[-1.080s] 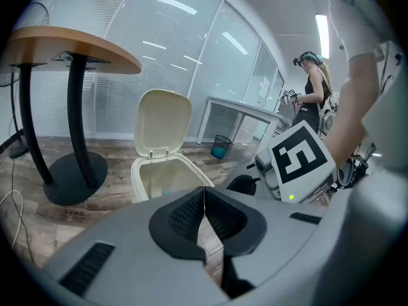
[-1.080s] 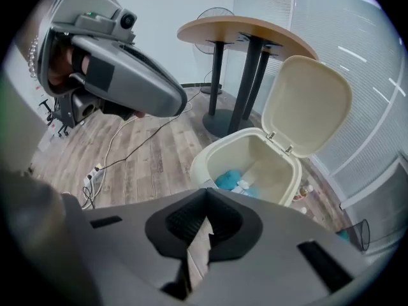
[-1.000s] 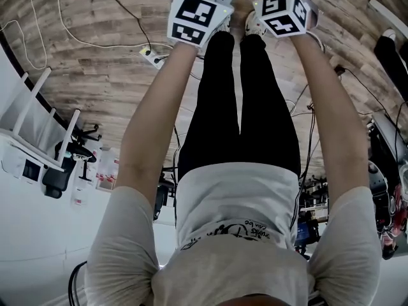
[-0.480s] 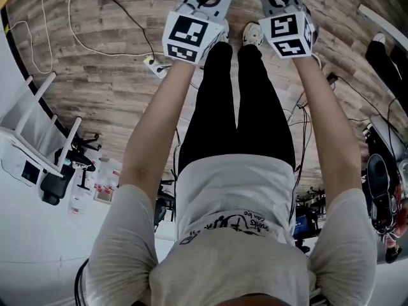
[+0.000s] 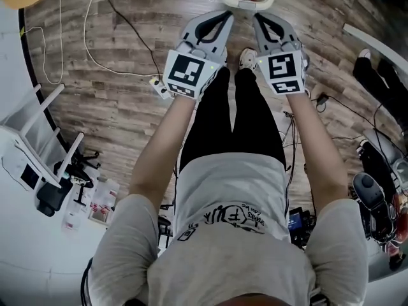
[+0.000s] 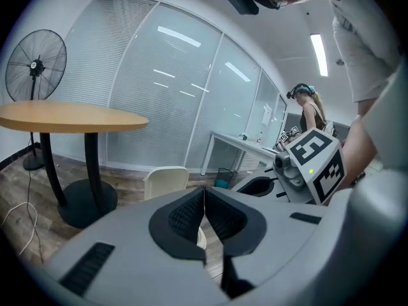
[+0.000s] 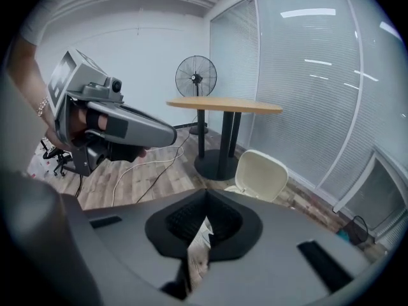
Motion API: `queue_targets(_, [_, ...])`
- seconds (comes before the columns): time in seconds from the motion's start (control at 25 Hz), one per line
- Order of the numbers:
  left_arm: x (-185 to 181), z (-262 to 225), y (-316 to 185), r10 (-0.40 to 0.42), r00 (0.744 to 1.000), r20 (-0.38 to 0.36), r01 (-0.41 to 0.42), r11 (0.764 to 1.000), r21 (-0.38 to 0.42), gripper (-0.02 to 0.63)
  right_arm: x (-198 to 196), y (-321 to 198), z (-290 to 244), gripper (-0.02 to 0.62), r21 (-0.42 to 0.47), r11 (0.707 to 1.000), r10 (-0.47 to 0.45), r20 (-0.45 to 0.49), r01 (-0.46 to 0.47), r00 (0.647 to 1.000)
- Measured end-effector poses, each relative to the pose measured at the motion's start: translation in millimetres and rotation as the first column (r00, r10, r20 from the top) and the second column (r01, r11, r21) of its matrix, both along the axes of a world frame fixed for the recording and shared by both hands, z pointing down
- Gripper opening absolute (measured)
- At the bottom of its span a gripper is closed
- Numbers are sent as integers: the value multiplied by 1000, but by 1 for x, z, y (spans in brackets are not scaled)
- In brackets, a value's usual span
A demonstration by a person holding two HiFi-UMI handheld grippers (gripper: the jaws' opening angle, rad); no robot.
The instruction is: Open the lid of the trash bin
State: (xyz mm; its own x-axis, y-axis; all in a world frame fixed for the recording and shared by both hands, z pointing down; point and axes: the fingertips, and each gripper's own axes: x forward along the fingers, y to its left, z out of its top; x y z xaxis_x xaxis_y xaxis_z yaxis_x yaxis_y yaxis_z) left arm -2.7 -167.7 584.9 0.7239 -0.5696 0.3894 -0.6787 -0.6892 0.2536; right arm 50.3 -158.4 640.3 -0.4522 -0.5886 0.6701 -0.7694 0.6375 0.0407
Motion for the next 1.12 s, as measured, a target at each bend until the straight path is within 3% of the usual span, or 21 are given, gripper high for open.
queue_targets(0.28, [-6, -70, 3, 3, 1000, -12, -2, 997, 72, 20, -2, 3, -71, 8, 43, 998, 40, 67, -43, 997])
queue_targets(1.12, [0, -253, 51, 5, 995, -99, 14, 983, 185, 20, 11, 37, -256, 8, 147, 977, 116, 237, -154, 965])
